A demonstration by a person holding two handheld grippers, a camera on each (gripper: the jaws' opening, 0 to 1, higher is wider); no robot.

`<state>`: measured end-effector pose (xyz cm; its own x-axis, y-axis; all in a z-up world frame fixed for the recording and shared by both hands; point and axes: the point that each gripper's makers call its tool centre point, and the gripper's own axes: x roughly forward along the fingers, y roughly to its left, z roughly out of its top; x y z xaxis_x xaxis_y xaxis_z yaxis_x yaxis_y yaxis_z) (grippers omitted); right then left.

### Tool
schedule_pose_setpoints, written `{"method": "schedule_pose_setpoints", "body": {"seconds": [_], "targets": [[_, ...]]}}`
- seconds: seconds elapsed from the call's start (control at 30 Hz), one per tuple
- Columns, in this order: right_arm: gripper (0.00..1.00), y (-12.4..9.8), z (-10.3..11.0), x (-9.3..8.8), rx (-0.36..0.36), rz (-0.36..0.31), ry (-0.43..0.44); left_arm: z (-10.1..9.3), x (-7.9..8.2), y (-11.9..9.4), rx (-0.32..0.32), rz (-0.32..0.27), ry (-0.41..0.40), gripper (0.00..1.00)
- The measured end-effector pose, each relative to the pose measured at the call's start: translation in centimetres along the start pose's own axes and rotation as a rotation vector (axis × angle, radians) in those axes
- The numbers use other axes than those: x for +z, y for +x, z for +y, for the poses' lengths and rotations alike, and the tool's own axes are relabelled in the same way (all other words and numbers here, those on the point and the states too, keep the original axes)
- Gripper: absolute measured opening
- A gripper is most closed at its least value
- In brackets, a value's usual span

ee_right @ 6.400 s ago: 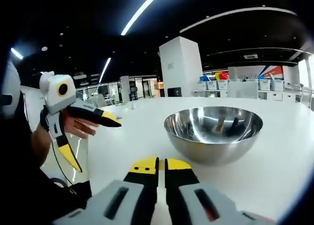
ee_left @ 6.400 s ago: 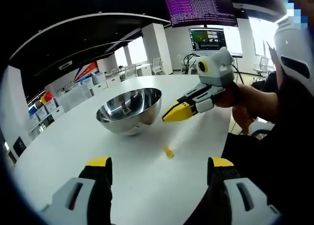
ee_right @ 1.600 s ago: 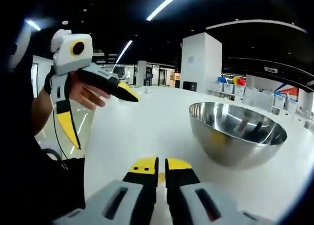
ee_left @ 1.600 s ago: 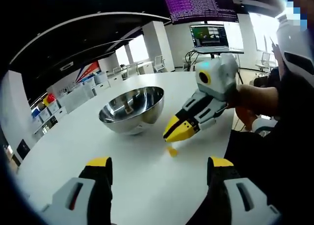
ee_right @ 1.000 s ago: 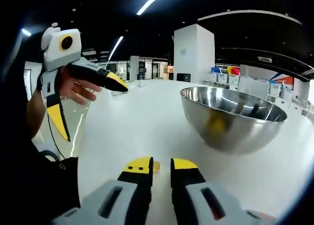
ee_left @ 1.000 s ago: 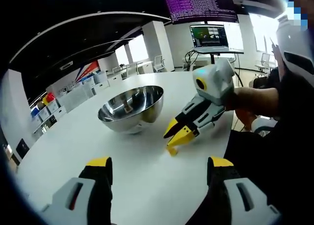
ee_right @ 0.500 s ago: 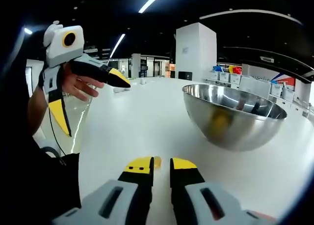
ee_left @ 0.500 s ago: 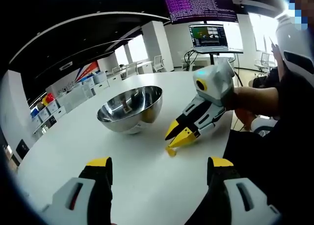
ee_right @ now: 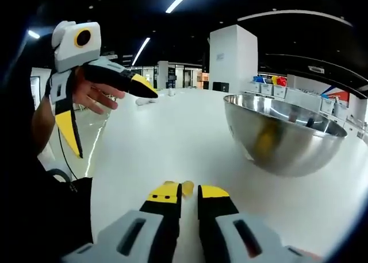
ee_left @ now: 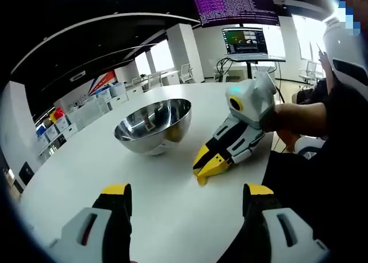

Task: Pick up the QQ candy scattered on the table and place it into the stainless steel bowl on the table

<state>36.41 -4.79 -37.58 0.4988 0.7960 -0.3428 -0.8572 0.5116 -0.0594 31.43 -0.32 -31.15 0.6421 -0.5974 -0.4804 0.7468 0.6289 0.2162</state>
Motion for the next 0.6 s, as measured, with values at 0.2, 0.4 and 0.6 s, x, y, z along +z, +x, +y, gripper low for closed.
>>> {"method": "schedule_pose_setpoints", "body": {"seconds": [0.2, 0.4, 0.6], "targets": [[0.06, 0.1, 0.0, 0.1, 0.000, -0.001, -0.024, 0.0, 0.0, 0.1, -0.006, -0.002, 0.000, 0.79], [0.05, -0.5, -0.1, 0.3, -0.005, -0.001, -0.035, 0.2, -0.1, 0.0, -0.001, 0.000, -0.006, 0.79], [0.05, -2.0, -0.4, 1.0, -0.015, -0.011, -0.020, 0.4, -0.1, 0.1, 0.003, 0.000, -0.005, 0.79]]}}
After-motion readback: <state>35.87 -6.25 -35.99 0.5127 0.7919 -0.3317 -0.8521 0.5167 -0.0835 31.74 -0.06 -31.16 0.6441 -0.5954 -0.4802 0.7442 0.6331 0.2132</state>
